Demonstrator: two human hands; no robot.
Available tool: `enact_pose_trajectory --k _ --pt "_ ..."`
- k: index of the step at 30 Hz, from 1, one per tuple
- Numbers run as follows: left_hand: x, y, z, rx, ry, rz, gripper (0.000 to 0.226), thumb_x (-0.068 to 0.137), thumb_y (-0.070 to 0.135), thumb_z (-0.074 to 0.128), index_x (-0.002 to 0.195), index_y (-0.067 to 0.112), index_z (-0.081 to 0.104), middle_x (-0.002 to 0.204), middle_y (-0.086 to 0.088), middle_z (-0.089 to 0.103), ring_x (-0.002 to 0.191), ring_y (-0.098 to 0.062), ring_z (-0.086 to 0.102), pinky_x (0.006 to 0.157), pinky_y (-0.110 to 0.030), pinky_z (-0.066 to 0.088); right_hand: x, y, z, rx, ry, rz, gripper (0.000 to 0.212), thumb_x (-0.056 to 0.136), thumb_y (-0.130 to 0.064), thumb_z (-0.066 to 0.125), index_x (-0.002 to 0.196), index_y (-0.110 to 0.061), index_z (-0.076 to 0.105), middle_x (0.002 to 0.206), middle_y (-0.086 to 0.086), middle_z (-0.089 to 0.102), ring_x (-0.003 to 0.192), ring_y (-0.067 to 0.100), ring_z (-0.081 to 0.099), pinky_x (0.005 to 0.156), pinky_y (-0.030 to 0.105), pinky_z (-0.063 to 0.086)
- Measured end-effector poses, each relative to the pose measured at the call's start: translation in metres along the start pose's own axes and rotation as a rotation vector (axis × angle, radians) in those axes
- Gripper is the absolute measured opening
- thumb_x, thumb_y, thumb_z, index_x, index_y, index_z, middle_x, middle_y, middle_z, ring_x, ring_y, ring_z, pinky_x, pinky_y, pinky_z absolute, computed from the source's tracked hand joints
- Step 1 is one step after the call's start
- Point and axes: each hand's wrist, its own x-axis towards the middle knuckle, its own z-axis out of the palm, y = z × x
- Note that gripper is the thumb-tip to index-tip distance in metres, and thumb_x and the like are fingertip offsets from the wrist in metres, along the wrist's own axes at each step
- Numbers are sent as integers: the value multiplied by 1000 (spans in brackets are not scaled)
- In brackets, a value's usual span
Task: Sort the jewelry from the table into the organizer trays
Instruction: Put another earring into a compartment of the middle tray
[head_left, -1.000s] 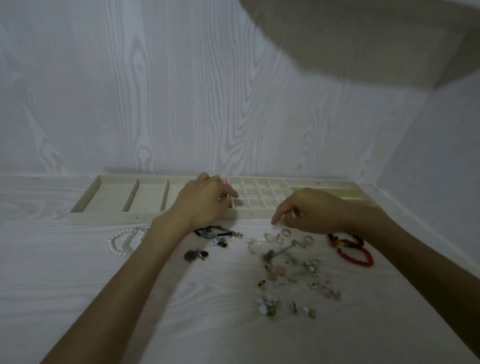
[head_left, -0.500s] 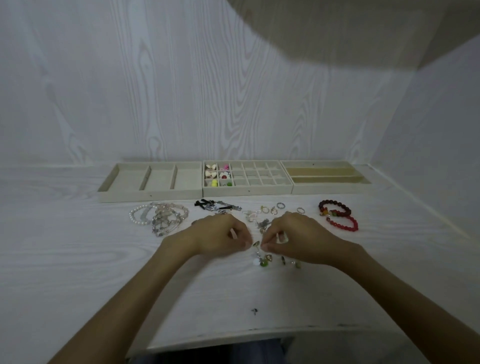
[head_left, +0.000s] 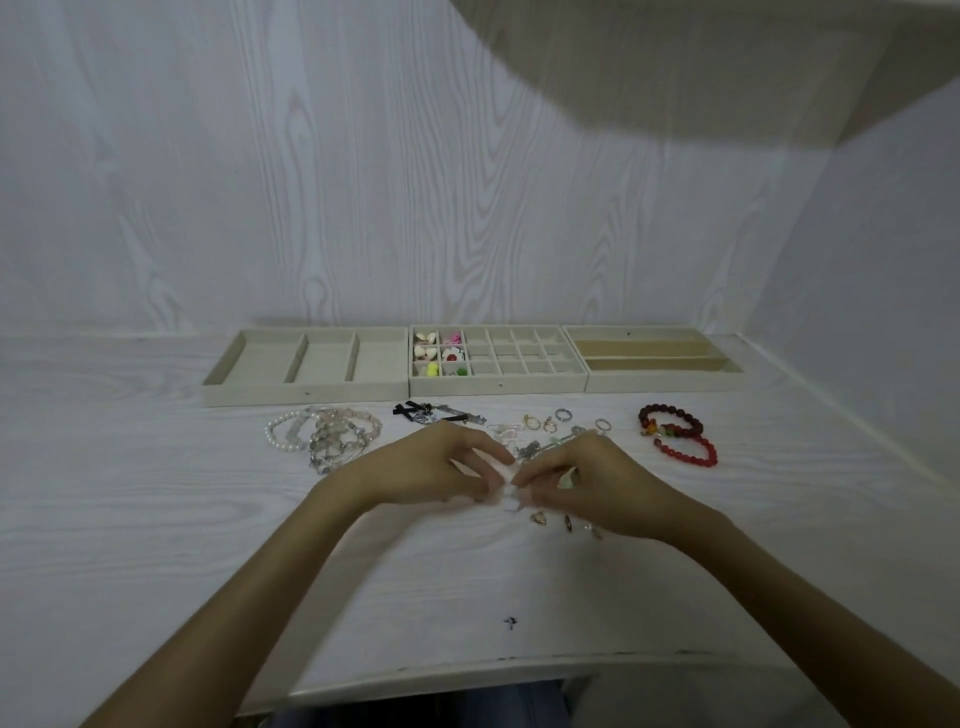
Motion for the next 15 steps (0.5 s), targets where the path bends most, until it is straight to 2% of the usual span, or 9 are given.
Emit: enact_pose_trajectory --k 2,4,6,8,11,15 --pt "-2 3 -3 -50 74 8 35 86 16 68 118 27 60 106 10 69 82 -2 67 64 -20 50 2 -4 -6 309 15 88 21 86 -24 66 106 -22 71 95 -5 74 83 -1 66 73 11 49" --pt "-5 6 -7 -96 165 46 38 83 14 71 117 29 59 106 9 68 77 1 67 62 -18 51 5 -6 -10 553 -13 181 23 87 -24 64 108 -18 70 97 4 74 94 16 68 84 23 54" --pt "-8 10 -11 -140 203 80 41 82 10 72 116 27 60 106 6 69 78 -2 68 60 -14 49 11 -8 -12 670 -34 244 22 86 -26 64 105 -18 71 102 9 72 102 26 65 97 32 50" --pt "-9 13 -14 -130 229 71 38 82 13 73 115 27 61 105 5 70 83 -9 69 59 -16 51 20 -11 -11 739 -35 279 27 81 -29 67 102 -15 72 104 12 71 99 26 64 102 38 45" --pt "-9 11 -16 -99 296 22 29 83 20 72 110 27 64 95 3 74 84 -7 69 64 -21 55 31 -18 -8 780 -15 300 26 82 -25 68 101 -8 73 101 11 72 85 13 63 97 33 47" --pt "-6 3 -16 -141 357 -5 19 84 17 69 102 24 67 79 -4 75 74 -4 70 56 -17 50 43 -26 -2 688 90 309 27 78 -35 71 90 -11 75 86 4 75 74 8 63 78 27 49"
